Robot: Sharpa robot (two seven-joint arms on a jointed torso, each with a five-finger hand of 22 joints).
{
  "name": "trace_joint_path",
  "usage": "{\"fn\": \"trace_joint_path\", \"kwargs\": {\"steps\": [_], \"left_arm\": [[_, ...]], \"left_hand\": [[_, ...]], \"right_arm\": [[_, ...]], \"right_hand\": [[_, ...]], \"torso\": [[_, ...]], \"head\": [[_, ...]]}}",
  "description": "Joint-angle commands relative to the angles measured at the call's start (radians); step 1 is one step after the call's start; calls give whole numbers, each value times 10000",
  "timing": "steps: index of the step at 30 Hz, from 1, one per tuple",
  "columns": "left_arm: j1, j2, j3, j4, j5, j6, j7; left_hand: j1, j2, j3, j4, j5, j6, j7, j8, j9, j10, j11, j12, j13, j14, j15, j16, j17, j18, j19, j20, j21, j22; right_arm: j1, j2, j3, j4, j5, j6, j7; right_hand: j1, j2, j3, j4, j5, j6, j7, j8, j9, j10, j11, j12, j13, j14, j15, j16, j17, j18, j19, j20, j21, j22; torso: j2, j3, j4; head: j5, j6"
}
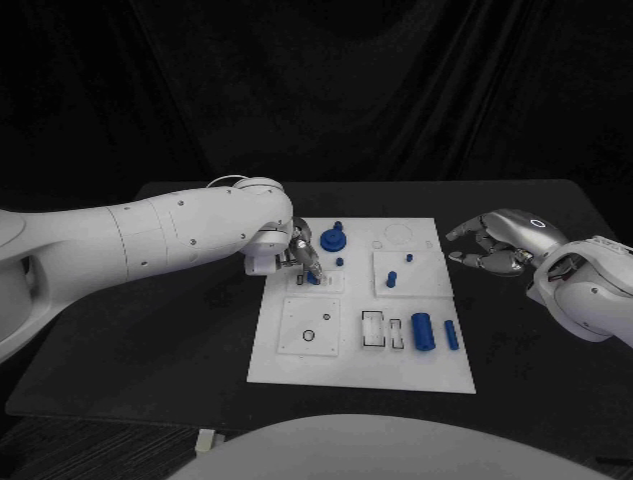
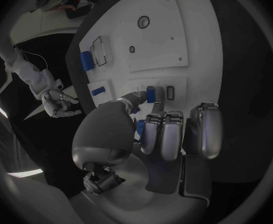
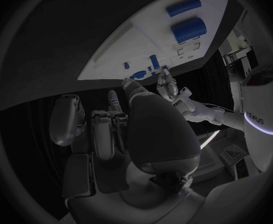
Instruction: Assemble the parts on the task board
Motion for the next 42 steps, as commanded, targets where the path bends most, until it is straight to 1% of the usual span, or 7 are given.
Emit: {"fn": "trace_joint_path", "kwargs": {"steps": [1, 6, 12, 28, 37, 42], "left_arm": [[-74, 36, -23, 8, 70, 3, 64], [-81, 43, -23, -13, 70, -13, 78], [-86, 48, -23, -30, 70, -85, 99], [-98, 82, -23, -60, 70, -177, 146], [-104, 106, -23, -67, 70, -166, 149], [-107, 121, -23, -70, 70, -138, 150]], "left_hand": [[-19, 104, 182, -116, 61, 91, -143, -65, -16, 1024, -62, 27, 2631, 1074, -64, 27, 2631, 60, -23, -21, -64, 1873], [-26, 111, 194, -116, 69, 82, -137, -74, -21, 1024, -58, 27, 2631, 1074, -62, 27, 2631, 61, -27, -20, -70, 1872], [-36, 128, 214, -115, 81, 72, -130, -88, -29, 1024, -52, 27, 2631, 1074, -58, 27, 2631, 58, -21, -19, -65, 1877], [-43, 138, 226, -115, 87, 68, -126, -95, -34, 1024, -49, 27, 2631, 1074, -55, 27, 2631, 61, -29, -17, -76, 1873], [-49, 147, 241, -118, 93, 64, -121, -104, -40, 1024, -45, 27, 2631, 1074, -52, 27, 2631, 64, -39, -15, -89, 1869], [-49, 147, 241, -118, 93, 64, -121, -104, -40, 1024, -45, 27, 2631, 1074, -52, 27, 2631, 64, -39, -15, -89, 1869]], "right_arm": [[-23, 1, 6, -2, -21, -22, -100], [-23, 4, 6, -5, -21, -18, -100], [-23, 11, 6, -15, -21, -12, -98], [-27, 31, 6, -37, -21, 14, -97], [-29, 27, 6, -38, -21, 20, -99], [-30, 15, 6, -33, -21, 21, -101]], "right_hand": [[62, 24, 55, -29, 61, 84, 11, -31, -9, 1059, 46, 26, 2630, 1058, 45, 26, 2635, 193, -69, 25, -64, 1644], [64, 6, 85, -52, 72, 104, 18, -44, -23, 1059, 54, 26, 2630, 1058, 51, 26, 2635, 193, -68, 29, -74, 1643], [64, 6, 85, -52, 72, 104, 18, -44, -23, 1059, 54, 26, 2630, 1058, 51, 26, 2635, 193, -68, 29, -74, 1643], [60, 3, 96, -57, 75, 123, 19, -44, -26, 1059, 57, 26, 2630, 1058, 53, 26, 2635, 193, -67, 31, -75, 1643], [60, 3, 96, -57, 75, 123, 19, -44, -26, 1059, 57, 26, 2630, 1058, 53, 26, 2635, 193, -67, 31, -75, 1643], [60, 3, 96, -57, 75, 123, 19, -44, -26, 1059, 57, 26, 2630, 1058, 53, 26, 2635, 193, -67, 31, -75, 1643]], "torso": [[5, -4, 1], [-2, 0, -4], [3, -3, 3], [4, -2, 5], [3, -4, 4], [3, -2, 0]], "head": [[-15, -2], [-19, -2], [-37, -2], [-24, -2], [-51, -2], [-16, -2]]}}
